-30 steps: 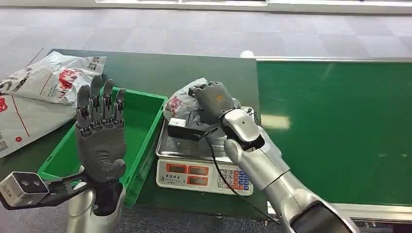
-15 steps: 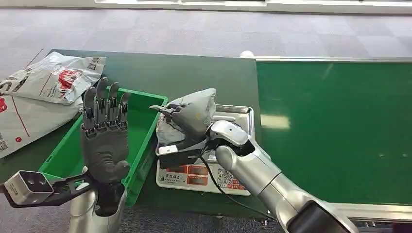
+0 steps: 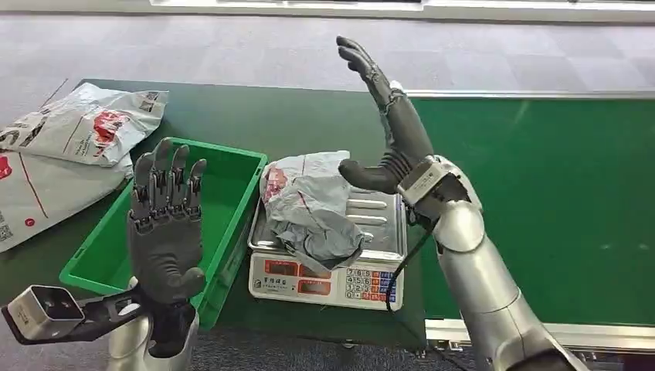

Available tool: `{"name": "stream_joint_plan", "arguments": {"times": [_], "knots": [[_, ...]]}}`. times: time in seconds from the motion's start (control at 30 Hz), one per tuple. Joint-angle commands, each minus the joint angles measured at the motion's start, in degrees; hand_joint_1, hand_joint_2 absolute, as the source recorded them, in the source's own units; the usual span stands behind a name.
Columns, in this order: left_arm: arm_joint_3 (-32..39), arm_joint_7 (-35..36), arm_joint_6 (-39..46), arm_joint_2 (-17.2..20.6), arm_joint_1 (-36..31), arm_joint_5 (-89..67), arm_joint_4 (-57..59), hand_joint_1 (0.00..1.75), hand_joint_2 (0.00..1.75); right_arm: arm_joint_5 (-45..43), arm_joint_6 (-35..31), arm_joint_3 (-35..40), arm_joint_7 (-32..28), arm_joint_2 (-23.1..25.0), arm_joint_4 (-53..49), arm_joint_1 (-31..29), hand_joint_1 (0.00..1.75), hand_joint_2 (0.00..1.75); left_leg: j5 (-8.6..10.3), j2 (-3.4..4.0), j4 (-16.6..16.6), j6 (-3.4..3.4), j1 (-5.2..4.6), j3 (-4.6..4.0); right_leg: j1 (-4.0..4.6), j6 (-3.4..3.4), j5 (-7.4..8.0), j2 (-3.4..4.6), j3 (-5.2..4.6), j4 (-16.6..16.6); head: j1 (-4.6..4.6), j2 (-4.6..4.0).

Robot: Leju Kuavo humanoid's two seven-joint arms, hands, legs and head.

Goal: Moved the parcel from conveyor to table for the left to box.

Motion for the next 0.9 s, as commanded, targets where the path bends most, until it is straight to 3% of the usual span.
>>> {"name": "stream_joint_plan", "arguments": {"times": [0.03,0.23,0.3,0.33,0.37,0.4,0.5,0.63,0.7,0.73,0.9], "knots": [[1.22,0.17,-0.04,1.26,-0.73,0.09,1.4,0.0,1.75,0.83,-0.01,-3.27,-0.76,-1.77,-4.28,0.91,0.0,0.0,0.0,-0.04,-0.05,0.01,0.01,0.09,0.02,-0.02,-0.01,-0.05,0.11,-0.05,0.0,0.0],[1.23,0.17,0.95,1.64,-1.3,-1.56,1.09,0.0,1.75,1.81,-0.04,-6.0,-2.84,-0.79,-9.29,4.03,0.0,0.0,0.0,-0.11,-0.14,0.0,0.03,0.25,0.08,-0.04,-0.04,-0.1,0.3,-0.17,0.0,0.0],[0.72,0.17,8.88,2.58,-2.6,-10.24,0.21,0.0,1.75,1.89,-0.02,-7.54,-4.09,-0.73,-13.27,6.05,0.0,0.0,0.01,-0.09,-0.05,-0.01,0.0,0.1,0.04,-0.02,-0.03,-0.07,0.12,-0.05,0.0,0.0],[-2.0,0.17,21.17,4.74,-5.0,-23.7,2.3,0.0,1.75,2.61,-0.42,-8.78,-4.46,-0.87,-16.98,8.44,0.0,0.0,0.0,-0.12,-0.08,-0.01,0.02,0.14,0.06,-0.04,-0.05,-0.11,0.2,-0.1,0.0,0.0],[-3.94,3.84,30.76,6.67,-7.4,-38.75,4.94,0.0,1.75,3.46,-0.74,-9.44,-5.29,-0.64,-19.09,10.07,0.0,0.0,0.04,-0.29,-0.05,-0.02,0.03,0.06,0.06,-0.04,-0.07,-0.27,0.16,-0.05,0.0,0.0],[-7.99,8.79,32.18,8.61,-11.43,-50.21,10.19,0.0,1.75,3.91,-0.34,-9.61,-6.42,-0.34,-20.9,11.85,0.0,0.0,0.04,-0.37,-0.08,-0.02,0.06,0.13,0.08,-0.06,-0.09,-0.36,0.26,-0.1,0.0,0.0],[-18.59,14.88,28.05,11.79,-23.54,-66.4,30.78,0.0,1.75,5.69,0.49,-8.61,-7.78,2.04,-20.48,12.69,0.0,0.0,0.18,-0.64,-0.16,-0.04,0.04,0.16,0.05,-0.06,-0.06,-0.66,0.34,-0.15,0.0,0.0],[-28.19,14.59,28.64,7.62,-38.57,-75.83,59.29,0.0,1.75,6.65,0.68,-8.02,-6.98,3.91,-17.46,9.88,0.0,0.0,0.23,-0.69,-0.09,0.02,-0.02,0.13,-0.02,-0.01,-0.02,-0.76,0.33,-0.08,0.0,0.0],[-32.01,13.86,27.84,6.12,-41.38,-77.41,66.42,0.0,1.75,6.2,1.37,-7.89,-6.46,4.53,-15.74,8.1,0.0,0.0,0.37,-0.68,-0.15,0.06,0.04,0.11,0.05,-0.01,0.16,-0.76,0.35,-0.22,0.02,0.0],[-33.58,13.77,27.47,5.71,-41.45,-77.69,68.28,0.0,1.75,6.12,1.57,-7.72,-6.4,4.77,-15.18,7.57,0.0,0.0,0.25,-0.29,-0.01,0.0,-0.01,0.08,-0.02,0.06,0.19,-0.32,0.14,-0.04,0.0,0.0],[-39.63,13.68,27.81,5.46,-38.76,-78.03,73.2,0.0,1.75,6.38,1.41,-6.76,-5.88,5.1,-14.41,6.85,0.0,0.0,0.28,0.25,-0.18,0.04,-0.01,0.35,-0.08,0.05,0.39,0.22,0.25,-0.21,0.02,0.0]]}}
